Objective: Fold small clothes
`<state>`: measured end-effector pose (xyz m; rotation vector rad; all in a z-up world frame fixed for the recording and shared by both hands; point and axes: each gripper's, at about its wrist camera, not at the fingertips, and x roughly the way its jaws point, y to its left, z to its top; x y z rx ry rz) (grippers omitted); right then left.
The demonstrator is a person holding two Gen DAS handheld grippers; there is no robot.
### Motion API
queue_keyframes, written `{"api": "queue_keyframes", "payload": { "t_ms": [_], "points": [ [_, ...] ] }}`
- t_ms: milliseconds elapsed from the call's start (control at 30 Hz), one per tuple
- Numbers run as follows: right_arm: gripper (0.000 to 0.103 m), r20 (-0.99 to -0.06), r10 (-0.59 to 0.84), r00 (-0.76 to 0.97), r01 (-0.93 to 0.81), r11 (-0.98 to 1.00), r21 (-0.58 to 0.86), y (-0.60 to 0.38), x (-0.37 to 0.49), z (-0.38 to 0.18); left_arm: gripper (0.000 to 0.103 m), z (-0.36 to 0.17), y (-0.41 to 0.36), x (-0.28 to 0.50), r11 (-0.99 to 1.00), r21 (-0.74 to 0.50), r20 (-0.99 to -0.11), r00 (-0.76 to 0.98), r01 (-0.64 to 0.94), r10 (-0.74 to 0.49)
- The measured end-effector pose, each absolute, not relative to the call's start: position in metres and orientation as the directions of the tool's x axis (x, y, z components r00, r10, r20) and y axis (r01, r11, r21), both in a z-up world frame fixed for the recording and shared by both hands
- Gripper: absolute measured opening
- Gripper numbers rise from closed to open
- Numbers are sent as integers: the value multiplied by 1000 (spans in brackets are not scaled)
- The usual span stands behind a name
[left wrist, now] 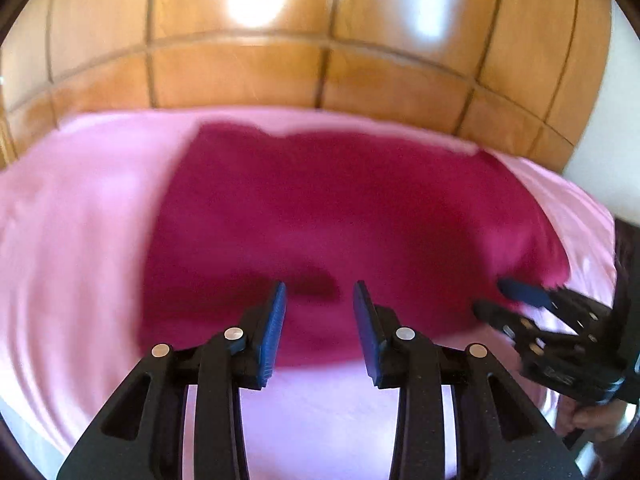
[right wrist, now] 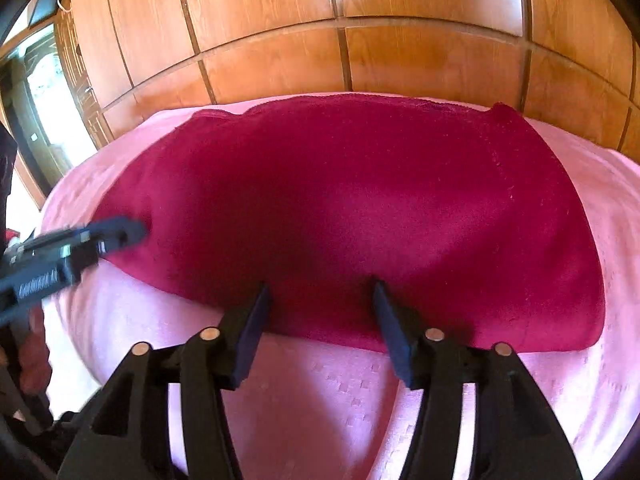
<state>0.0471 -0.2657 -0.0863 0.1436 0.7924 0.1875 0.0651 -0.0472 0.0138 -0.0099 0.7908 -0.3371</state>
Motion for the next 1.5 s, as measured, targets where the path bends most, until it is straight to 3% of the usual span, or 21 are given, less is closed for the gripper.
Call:
{"api": "queue_keyframes", "payload": {
  "t_ms": [67,233,433,833,1167,1333,1400,1500],
  "points": [
    [67,-680,243,692,-111,966,232,-272,45,-73,46,26,-34,74,961,-126,-679,685,248,-266],
    [72,-646,216,733,-64,966,250,-293,49,-49,46,37,-10,106,989,-56,-669,731,135,-137],
    [73,-639,146,756,7,973,230,-323,83,-36,46,39,4,127,996,-17,-664,744,91,-79],
    [73,-701,94,707,105,966,236,-369,146,-57,46,32,4,156,992,30,-665,744,121,-71],
    [76,-696,113,709,108,958,265,-377,152,-73,46,11,-4,174,985,31,-702,705,168,-98],
    [77,-678,141,721,107,945,310,-384,154,-77,46,-10,5,189,984,-55,-745,649,171,-154],
    [77,-675,148,723,107,941,320,-385,154,-77,55,-17,15,195,980,-129,-750,632,149,-194],
    [78,-680,144,719,108,943,315,-384,153,-76,56,-21,31,201,959,-249,-759,587,137,-281]
  ]
}}
